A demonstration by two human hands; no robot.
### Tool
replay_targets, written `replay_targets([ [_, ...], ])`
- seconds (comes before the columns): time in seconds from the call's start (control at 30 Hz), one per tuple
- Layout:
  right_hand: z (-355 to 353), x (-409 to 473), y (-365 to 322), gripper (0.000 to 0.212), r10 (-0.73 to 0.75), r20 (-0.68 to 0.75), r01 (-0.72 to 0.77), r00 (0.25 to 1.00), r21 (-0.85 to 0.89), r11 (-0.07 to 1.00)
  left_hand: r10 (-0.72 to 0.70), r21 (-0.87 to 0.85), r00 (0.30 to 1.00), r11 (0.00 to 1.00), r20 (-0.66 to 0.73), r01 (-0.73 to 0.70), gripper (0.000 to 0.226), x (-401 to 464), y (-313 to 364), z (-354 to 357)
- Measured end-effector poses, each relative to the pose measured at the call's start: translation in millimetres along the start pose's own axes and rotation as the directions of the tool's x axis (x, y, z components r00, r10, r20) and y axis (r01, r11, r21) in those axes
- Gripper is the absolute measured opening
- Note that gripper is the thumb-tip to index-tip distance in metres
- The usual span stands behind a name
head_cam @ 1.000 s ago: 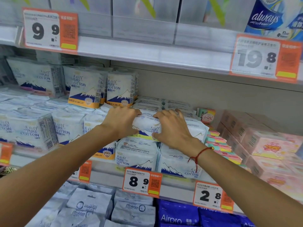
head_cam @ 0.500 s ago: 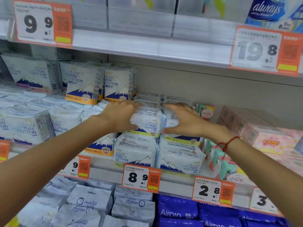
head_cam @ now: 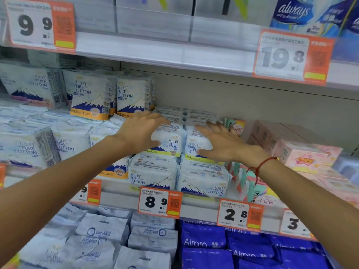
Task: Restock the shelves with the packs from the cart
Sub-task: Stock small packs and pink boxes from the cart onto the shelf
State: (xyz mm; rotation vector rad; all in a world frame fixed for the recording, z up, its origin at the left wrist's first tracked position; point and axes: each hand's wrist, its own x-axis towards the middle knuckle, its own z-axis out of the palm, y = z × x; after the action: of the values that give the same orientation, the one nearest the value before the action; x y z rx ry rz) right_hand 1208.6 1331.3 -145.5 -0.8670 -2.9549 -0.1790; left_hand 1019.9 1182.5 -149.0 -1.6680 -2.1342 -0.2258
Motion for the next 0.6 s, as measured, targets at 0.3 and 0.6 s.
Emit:
replay_targets([
  [0.3,28,-49,-10,0.041,-0.295,-0.220,0.323,0.930,0.103,0.941,0.157,-0.002,0.935,0.986,0.317,-0.165,0.045,-50,18,-11],
  [0.6,34,-40,-20,0.044,-0.249,-0.129,0.260,0.960,0.076,0.963,0.115,-0.056,0.953,0.993,0.280,-0.103,0.035,-54,18,6],
])
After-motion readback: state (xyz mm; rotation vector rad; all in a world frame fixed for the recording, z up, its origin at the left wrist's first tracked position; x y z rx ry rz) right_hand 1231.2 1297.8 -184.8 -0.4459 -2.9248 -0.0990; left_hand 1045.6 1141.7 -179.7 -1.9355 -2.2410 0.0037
